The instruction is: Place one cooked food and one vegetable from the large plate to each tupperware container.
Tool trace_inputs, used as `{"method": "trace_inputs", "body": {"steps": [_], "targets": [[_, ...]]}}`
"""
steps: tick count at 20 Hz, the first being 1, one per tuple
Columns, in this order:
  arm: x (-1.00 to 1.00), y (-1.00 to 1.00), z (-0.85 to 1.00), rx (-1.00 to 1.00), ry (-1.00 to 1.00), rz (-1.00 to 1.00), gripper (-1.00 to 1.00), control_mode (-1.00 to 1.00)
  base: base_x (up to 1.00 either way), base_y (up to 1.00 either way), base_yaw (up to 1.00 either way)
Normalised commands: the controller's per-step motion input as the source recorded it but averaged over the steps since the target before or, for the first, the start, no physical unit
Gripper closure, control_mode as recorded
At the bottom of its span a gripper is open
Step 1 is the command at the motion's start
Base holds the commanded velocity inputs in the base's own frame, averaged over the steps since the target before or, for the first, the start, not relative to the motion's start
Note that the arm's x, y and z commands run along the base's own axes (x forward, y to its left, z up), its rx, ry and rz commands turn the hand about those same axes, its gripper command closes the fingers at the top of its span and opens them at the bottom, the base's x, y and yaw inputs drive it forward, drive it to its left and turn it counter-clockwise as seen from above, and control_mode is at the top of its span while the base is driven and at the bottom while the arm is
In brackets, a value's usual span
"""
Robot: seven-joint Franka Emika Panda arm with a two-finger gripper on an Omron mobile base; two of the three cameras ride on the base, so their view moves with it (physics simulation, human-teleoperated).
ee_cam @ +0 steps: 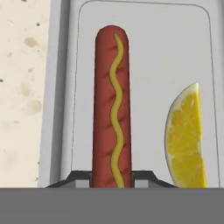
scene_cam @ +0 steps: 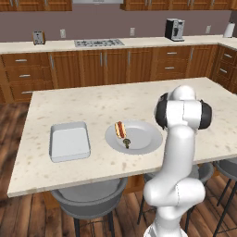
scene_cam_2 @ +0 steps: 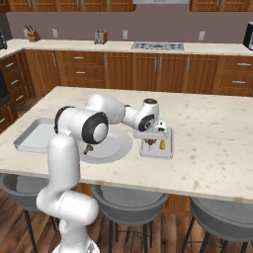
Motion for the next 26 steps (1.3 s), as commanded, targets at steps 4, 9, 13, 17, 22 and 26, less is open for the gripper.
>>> {"method": "trace_inputs", "body": {"steps": [4, 9, 13, 17, 22, 26], "targets": [[0.28, -0.17, -0.06, 0.03, 0.01, 0.00, 1.00, -1.00, 0.00, 0.00, 0.00], [0.00, -0.02, 0.00, 0.01, 0.00, 0.00, -1.00, -1.00, 0.00, 0.00, 0.00], [-0.01, 0.01, 0.00, 0.00, 0.00, 0.00, -1.00, -1.00, 0.00, 0.00, 0.00], [-0.29, 0.21, 0.28, -0.08, -0.07, -0.03, -1.00, -1.00, 0.00, 0.00, 0.00], [-0.76, 0.88, 1.00, -0.01, -0.22, -0.12, -1.00, -1.00, 0.00, 0.00, 0.00], [-0.74, 1.00, 0.36, 0.00, -0.09, -0.09, -1.00, -1.00, 0.00, 0.00, 0.00]]}}
